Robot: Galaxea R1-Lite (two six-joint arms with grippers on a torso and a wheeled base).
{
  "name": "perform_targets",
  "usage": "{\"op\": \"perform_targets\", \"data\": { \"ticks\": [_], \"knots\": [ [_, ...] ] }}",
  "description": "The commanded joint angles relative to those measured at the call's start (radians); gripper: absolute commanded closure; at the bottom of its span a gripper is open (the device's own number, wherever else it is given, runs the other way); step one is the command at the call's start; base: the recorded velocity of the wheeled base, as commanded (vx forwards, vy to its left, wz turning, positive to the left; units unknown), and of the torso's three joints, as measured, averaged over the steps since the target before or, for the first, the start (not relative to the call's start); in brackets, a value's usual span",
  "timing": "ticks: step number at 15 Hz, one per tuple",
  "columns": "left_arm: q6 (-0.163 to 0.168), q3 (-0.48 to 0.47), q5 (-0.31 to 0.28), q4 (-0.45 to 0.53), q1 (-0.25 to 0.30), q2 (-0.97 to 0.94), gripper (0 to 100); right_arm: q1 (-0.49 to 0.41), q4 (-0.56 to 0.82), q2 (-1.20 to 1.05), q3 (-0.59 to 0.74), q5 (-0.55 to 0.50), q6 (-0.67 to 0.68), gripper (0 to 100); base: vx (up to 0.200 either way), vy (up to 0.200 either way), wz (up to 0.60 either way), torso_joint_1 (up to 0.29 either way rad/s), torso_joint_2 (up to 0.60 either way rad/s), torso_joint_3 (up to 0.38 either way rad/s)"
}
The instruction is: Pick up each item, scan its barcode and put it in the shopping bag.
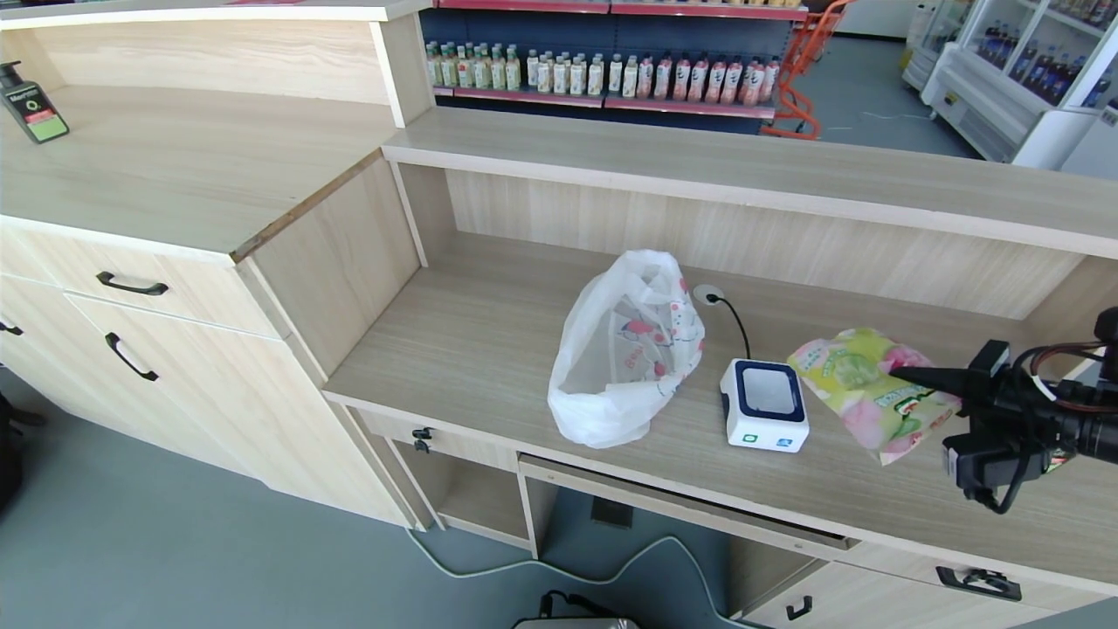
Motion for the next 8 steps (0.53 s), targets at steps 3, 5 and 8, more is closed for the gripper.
{"op": "perform_targets", "data": {
  "ticks": [3,5,8],
  "knots": [
    [0.0,0.0,0.0,0.0,0.0,0.001,0,0.008,0.007,0.033,0.023,-0.003,-0.043,100,0.0,0.0,0.0,0.0,0.0,0.0],
    [0.0,0.0,0.0,0.0,0.0,0.0,0,0.003,0.0,0.059,0.02,-0.003,-0.045,100,0.0,0.0,0.0,0.0,0.0,0.0],
    [0.0,0.0,0.0,0.0,0.0,0.0,0,0.01,-0.004,0.1,0.001,-0.003,-0.045,100,0.0,0.0,0.0,0.0,0.0,0.0]
  ]
}}
